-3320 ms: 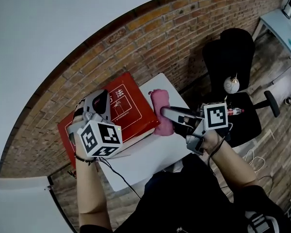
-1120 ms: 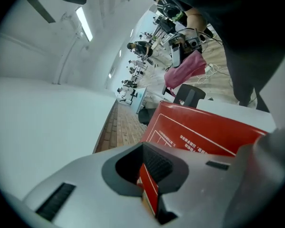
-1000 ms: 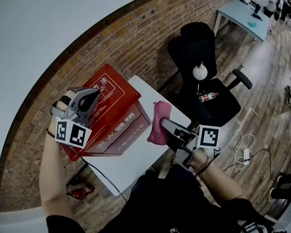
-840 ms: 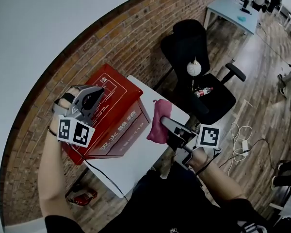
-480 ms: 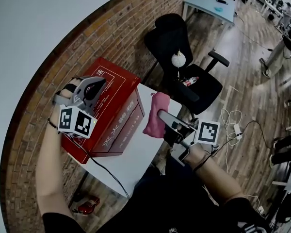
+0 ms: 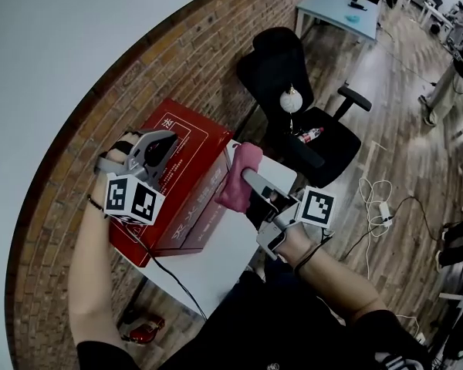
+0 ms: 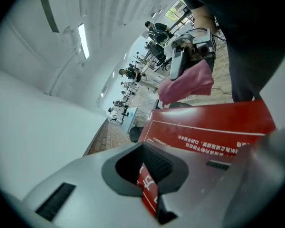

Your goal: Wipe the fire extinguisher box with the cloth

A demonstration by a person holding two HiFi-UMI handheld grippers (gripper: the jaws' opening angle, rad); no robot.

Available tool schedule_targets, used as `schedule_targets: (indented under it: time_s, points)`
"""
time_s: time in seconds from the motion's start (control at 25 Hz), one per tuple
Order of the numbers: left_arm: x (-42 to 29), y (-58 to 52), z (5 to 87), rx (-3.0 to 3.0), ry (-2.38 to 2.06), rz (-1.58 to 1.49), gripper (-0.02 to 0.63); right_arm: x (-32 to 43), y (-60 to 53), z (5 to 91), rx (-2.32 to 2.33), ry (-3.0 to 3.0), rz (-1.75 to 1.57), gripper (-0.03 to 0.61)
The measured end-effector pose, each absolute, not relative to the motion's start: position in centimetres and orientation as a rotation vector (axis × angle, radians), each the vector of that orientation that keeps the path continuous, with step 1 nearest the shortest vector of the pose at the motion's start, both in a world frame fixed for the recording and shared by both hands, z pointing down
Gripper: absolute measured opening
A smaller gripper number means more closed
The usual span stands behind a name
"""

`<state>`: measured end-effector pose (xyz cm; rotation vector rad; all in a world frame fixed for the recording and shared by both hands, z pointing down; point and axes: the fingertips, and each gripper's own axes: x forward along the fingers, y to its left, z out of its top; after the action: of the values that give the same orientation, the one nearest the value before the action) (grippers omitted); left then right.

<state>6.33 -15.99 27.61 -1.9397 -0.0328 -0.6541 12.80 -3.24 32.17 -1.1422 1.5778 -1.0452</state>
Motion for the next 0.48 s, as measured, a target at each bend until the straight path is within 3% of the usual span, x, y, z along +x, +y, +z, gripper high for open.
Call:
schedule_targets:
  time_s: [0.48]
  points:
    - [6.5,-16.4,29.1,-1.939,-0.091,-0.767,0.02,13.0,-8.0,34.8,-1.127,1.414,-1.081,0.06]
